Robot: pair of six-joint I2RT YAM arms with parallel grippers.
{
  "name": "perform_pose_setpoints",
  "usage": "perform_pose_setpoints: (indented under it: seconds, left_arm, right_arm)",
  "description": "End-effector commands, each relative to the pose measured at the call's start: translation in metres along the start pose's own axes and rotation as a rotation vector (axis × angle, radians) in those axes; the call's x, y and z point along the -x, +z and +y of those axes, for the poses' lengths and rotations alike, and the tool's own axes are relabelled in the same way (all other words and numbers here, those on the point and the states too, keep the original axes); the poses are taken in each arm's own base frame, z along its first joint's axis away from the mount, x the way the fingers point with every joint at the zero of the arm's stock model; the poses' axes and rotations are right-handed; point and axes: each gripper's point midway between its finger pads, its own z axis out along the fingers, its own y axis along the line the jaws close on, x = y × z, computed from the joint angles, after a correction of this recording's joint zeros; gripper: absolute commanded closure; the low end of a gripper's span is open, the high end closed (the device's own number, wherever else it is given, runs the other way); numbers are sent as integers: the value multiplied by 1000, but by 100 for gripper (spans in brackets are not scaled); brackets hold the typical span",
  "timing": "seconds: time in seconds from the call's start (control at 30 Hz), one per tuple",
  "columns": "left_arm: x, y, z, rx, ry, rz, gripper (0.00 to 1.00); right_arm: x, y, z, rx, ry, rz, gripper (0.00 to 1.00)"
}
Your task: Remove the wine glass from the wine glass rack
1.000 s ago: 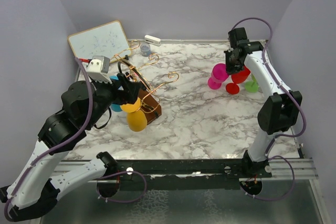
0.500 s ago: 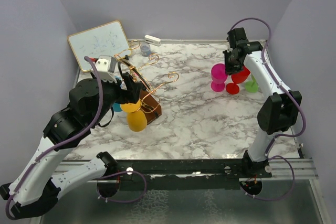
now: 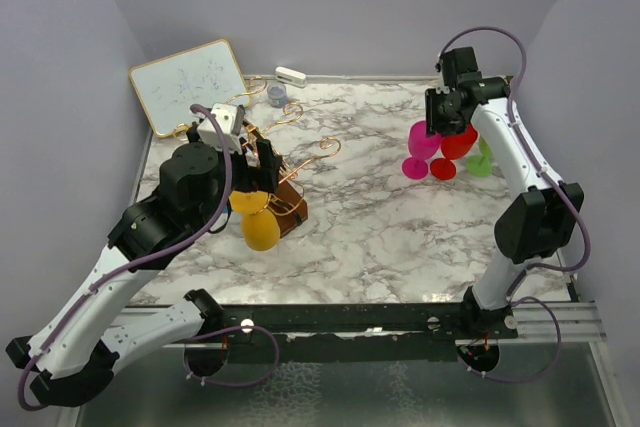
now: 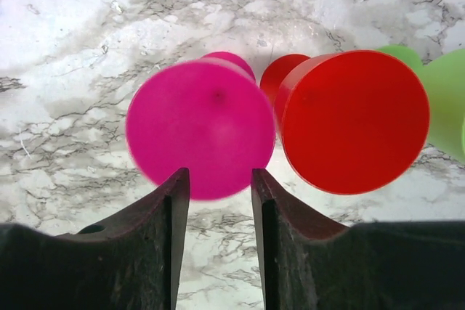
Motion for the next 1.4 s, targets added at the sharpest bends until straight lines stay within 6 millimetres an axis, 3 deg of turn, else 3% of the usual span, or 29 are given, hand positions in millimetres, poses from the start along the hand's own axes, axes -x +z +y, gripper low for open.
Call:
perform_pose_setpoints:
  seconds: [0.0,0.17,0.3,0.43,0.53,0.7,0.73,0.8,0.83,0.9,1.0,1.13,1.23,1.37]
  left_arm:
    - [20,5,-5,0,-9,-43,1]
    - [26,5,-17,-51,-51,-45,1]
    - [48,5,-35,-129,-99,-119,1]
    - [82,16,-55,-189,-113,-193,6]
    - [104,43,-74,-203,-82,-205,2]
    - [143,124,-93,-186,-69,-152,1]
    - [148,145,-89,-198,-112,-120,1]
    - [178,168,-69,-263,-252,-111,1]
    - [179,184,-44,-248,-338,-85,1]
    - [193,190,0,-206,-466,-103,3]
    - [203,164,61,-80,-555,-187,5]
    - [201,83,118,111,-578,-300,7]
    - [181,26,127,221,-538,-298,8]
    - [138,-19,114,270,-511,-217,8]
  right_arm:
    - [24,-35,1,41,15,-125,58]
    - [39,-66,1,62,29,-233,54]
    - [39,-102,30,264,3,-330,50]
    - [22,-147,64,513,-56,-430,48]
    - [10,-172,68,571,-67,-496,48]
    - [-11,-196,61,567,-65,-550,48]
    - [-17,-196,58,554,-64,-545,48]
    - [-29,-194,51,520,-48,-532,48]
    - [-35,-195,51,524,-52,-532,48]
    - [-41,-199,49,525,-55,-545,48]
    - [-44,-204,50,535,-56,-567,48]
    - [-40,-205,56,567,-63,-562,48]
    - [-35,-204,64,611,-74,-551,48]
    - [-29,-205,76,680,-91,-531,48]
